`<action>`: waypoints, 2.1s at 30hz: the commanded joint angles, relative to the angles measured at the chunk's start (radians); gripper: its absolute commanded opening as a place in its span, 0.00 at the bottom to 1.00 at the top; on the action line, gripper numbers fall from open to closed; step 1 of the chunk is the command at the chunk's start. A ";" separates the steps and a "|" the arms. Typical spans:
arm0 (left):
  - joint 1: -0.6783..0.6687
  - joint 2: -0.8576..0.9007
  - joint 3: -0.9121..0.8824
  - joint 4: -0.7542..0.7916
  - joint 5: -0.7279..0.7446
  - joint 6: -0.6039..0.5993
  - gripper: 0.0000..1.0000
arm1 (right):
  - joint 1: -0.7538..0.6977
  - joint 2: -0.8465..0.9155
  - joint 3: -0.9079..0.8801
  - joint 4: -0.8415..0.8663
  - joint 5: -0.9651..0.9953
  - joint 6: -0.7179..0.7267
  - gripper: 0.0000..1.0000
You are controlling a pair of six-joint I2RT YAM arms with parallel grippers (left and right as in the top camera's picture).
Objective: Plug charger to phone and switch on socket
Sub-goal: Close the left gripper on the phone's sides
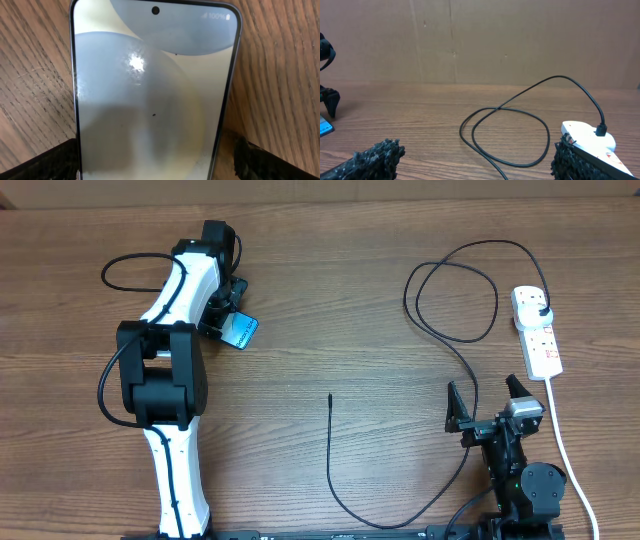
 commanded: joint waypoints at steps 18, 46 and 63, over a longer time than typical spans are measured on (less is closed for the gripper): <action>-0.019 0.077 -0.060 -0.002 0.051 0.023 1.00 | 0.005 -0.010 -0.011 0.003 -0.005 -0.001 1.00; -0.021 0.077 -0.060 0.003 0.090 0.019 1.00 | 0.005 -0.010 -0.011 0.003 -0.005 -0.001 1.00; -0.021 0.077 -0.060 -0.004 0.188 0.110 1.00 | 0.005 -0.010 -0.011 0.003 -0.005 -0.001 1.00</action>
